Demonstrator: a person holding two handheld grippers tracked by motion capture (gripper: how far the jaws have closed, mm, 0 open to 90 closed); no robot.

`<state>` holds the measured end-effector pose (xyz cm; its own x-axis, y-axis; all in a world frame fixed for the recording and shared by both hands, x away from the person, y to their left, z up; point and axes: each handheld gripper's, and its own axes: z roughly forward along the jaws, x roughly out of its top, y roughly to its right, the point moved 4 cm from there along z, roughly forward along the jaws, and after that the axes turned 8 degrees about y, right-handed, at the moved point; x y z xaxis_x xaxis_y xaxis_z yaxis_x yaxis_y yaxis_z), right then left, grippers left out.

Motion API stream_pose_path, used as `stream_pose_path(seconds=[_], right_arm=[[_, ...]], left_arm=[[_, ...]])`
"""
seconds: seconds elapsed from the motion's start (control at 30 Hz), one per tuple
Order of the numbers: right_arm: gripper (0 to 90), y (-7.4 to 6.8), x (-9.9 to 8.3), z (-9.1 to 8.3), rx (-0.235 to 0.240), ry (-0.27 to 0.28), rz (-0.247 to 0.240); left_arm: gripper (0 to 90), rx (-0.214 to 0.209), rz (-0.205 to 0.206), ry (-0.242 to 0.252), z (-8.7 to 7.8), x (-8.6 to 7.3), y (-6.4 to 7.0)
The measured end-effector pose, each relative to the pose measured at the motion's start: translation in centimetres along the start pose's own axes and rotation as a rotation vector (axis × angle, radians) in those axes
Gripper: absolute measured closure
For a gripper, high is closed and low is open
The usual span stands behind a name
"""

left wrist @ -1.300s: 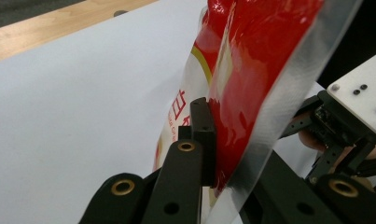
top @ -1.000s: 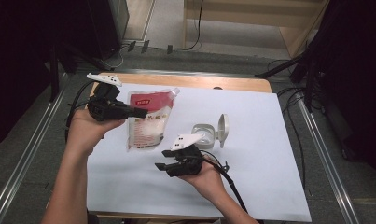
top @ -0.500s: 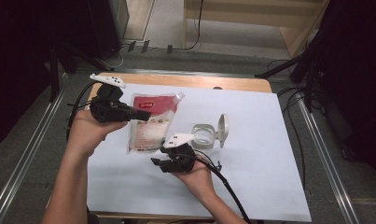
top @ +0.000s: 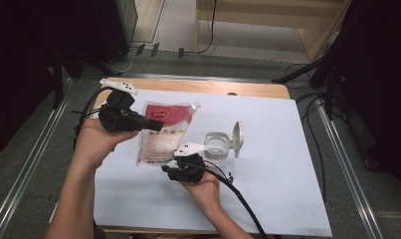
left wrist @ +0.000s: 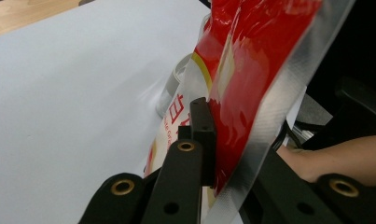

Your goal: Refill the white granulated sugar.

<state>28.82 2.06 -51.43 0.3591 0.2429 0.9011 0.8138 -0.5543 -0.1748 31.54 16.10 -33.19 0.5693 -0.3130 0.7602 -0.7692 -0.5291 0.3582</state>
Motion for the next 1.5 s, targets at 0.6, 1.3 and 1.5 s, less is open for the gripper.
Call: stream_pose_path(seconds=[0.6, 1.3, 1.5], right_arm=[[50.7, -0.8, -0.2, -0.8, -0.019, 0.066, -0.134], [51.3, -2.0, 0.3, -1.6, 0.081, 0.029, -0.066], [52.4, -2.8, 0.5, -1.7, 0.1, 0.019, -0.093]], left_arm=[[89.6, -0.021, -0.061, 0.021, 1.8, 0.1, -0.2], [87.5, -0.029, -0.046, -0.04, 5.1, -0.5, 0.4], [88.5, -0.047, -0.046, -0.054, 5.9, -0.6, 0.8]])
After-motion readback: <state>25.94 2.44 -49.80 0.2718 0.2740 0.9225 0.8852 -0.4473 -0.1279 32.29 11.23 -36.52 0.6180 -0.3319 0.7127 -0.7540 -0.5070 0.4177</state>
